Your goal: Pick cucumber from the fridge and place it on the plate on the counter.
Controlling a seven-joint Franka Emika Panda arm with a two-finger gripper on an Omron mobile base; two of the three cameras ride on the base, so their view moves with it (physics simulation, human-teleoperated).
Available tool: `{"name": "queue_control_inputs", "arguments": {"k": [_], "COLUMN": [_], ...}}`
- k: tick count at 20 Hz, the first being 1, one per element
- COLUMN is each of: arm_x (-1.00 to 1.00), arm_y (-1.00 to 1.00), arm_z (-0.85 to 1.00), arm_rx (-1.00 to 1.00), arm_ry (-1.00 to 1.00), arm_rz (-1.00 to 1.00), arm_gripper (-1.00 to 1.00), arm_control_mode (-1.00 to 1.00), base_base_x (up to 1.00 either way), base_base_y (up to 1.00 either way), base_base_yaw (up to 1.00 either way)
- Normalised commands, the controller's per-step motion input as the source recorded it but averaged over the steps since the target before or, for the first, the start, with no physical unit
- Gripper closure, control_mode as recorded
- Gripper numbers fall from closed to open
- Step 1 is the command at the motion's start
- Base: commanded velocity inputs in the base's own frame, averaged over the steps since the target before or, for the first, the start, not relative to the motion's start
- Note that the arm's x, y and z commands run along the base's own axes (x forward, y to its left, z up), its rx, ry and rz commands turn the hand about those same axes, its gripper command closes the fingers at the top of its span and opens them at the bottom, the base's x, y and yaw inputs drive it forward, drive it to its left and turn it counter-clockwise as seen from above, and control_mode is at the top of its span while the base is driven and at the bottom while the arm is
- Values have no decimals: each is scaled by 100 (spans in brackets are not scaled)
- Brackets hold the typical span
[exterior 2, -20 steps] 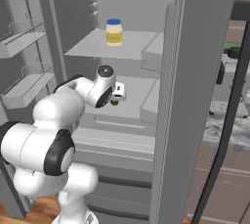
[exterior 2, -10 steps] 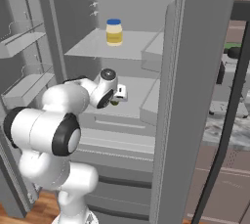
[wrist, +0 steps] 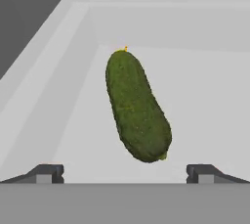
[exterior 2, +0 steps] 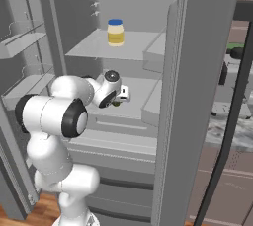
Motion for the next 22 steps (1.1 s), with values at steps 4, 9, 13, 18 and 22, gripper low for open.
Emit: {"name": "queue_control_inputs", "arguments": {"k": [4,9,13,18,22], "arm_x": [44,42,41,13,2], "arm_y": [0,0,0,9,18], "arm_z": [-12,-20,-25,-36,-41], "arm_rx": [0,0,0,-4,-6], "arm_ry": [0,0,0,0,0], "arm_rz": [1,1,1,0,0], "arm_gripper": [-100,-100,-100,-100,100], "arm_control_mode": [-100,-100,-100,-100,-100], "base_base_x": [0,0,0,0,0], "base_base_y": [0,0,0,0,0], "base_base_yaw": [0,0,0,0,0]}}
